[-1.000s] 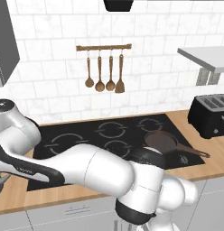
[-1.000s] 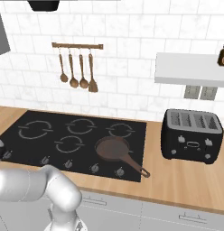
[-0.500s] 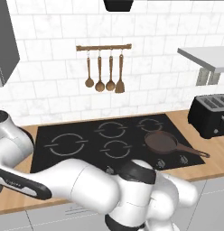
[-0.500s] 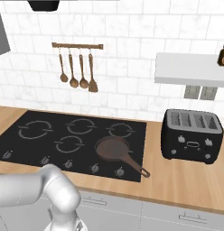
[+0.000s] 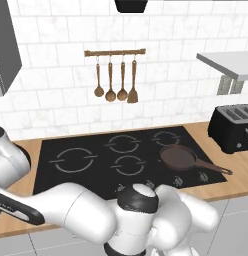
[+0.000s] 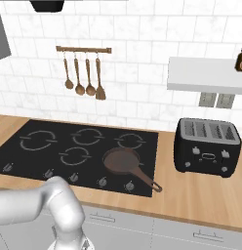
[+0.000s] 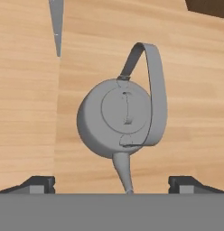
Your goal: Pick the kettle from the counter and place it on a stove burner. Then turn the burner on.
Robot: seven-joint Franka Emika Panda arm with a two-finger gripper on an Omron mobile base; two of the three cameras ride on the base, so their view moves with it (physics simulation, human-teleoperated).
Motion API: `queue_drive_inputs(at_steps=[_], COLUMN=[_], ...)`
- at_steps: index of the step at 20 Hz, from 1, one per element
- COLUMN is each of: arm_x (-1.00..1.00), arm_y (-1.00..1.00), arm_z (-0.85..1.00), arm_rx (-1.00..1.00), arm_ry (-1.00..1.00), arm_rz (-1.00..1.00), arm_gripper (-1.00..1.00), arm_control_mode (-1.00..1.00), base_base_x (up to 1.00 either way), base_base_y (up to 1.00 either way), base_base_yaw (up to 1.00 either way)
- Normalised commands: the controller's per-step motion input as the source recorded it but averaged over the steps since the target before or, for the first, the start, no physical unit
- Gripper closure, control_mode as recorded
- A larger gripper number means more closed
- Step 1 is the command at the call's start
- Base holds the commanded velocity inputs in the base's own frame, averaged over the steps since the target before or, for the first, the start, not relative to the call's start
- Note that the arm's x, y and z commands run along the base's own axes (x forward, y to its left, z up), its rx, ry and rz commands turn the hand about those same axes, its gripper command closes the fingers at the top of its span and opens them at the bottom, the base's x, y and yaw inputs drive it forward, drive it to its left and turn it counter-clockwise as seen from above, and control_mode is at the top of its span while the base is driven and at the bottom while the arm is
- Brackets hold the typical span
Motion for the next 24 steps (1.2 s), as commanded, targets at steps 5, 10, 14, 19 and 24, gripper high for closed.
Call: queue_drive_inputs(at_steps=[5,10,14,19,24], arm_x=[0.23,0.17,0.18,0.16,0.20], arm_y=[0.02,0.21,0.28,0.27,0.24], arm_z=[-0.23,-0.18,-0.08,-0.16,-0.18], arm_rx=[-0.03,0.00,0.00,0.00,0.00], arm_ry=[0.00,0.00,0.00,0.00,0.00], arm_rz=[0.00,0.00,0.00,0.00,0.00], arm_gripper=[-1.00,-1.00,-1.00,-1.00,-1.00], arm_control_mode=[-1.00,-1.00,-1.00,-1.00,-1.00], base_base_x=[0.00,0.00,0.00,0.00,0.00], base_base_y=[0.00,0.00,0.00,0.00,0.00], base_base_yaw=[0.00,0.00,0.00,0.00,0.00])
